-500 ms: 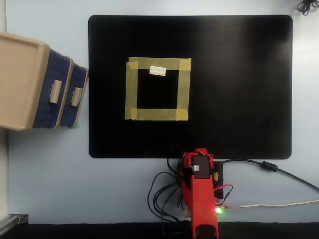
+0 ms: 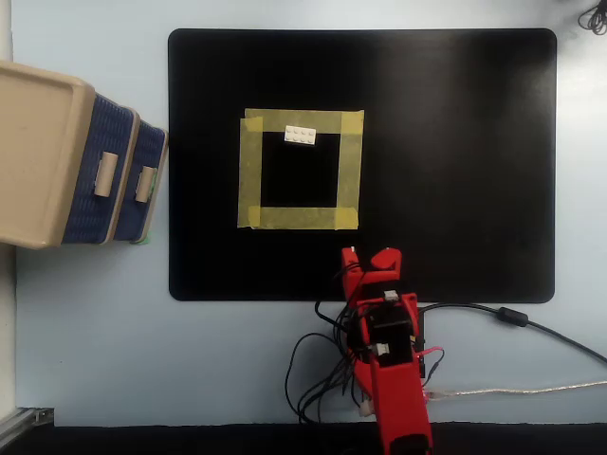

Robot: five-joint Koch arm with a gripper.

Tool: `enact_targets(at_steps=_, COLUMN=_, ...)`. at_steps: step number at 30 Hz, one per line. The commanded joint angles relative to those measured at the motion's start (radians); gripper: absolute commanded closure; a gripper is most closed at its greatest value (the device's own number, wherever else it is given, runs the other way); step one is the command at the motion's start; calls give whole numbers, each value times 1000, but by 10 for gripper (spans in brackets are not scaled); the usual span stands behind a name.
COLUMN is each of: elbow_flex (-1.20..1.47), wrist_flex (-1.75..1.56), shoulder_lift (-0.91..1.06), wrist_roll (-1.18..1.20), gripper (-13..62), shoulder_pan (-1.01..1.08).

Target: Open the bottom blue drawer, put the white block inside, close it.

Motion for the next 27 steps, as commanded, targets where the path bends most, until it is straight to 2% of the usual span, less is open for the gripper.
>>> enact_targets(at_steps=1, elbow_flex=-15, wrist_flex=-189, shoulder_lift=-44, wrist_roll=-319, gripper=157, shoulder_pan=-290)
enact_targets(at_steps=3, elbow_flex=15, wrist_flex=-446, shoulder_lift=-175, wrist_roll=-634, gripper=157, shoulder_pan=-531)
enact_targets(at_steps=5, elbow_flex=46, wrist_flex=-788, shoulder_lift=-322, wrist_roll=-881, gripper=158, shoulder_pan=-681)
enact_targets(at_steps=11, elbow_flex=207, wrist_flex=-1792, shoulder_lift=-647, wrist_roll=-1270, gripper=159, shoulder_pan=-692)
enact_targets(at_steps=15, elbow_flex=206, wrist_flex=-2319, shoulder_lift=-930, wrist_roll=-1333, gripper=158, shoulder_pan=-696)
enact_targets(at_steps=18, elbow_flex=160, wrist_flex=-2457, shoulder_lift=-1049, wrist_roll=-1333, gripper=157, shoulder_pan=-698)
enact_targets(at_steps=27, elbow_flex=-127, wrist_flex=-2445, shoulder_lift=-1239, wrist_roll=-1333, gripper=158, shoulder_pan=-701)
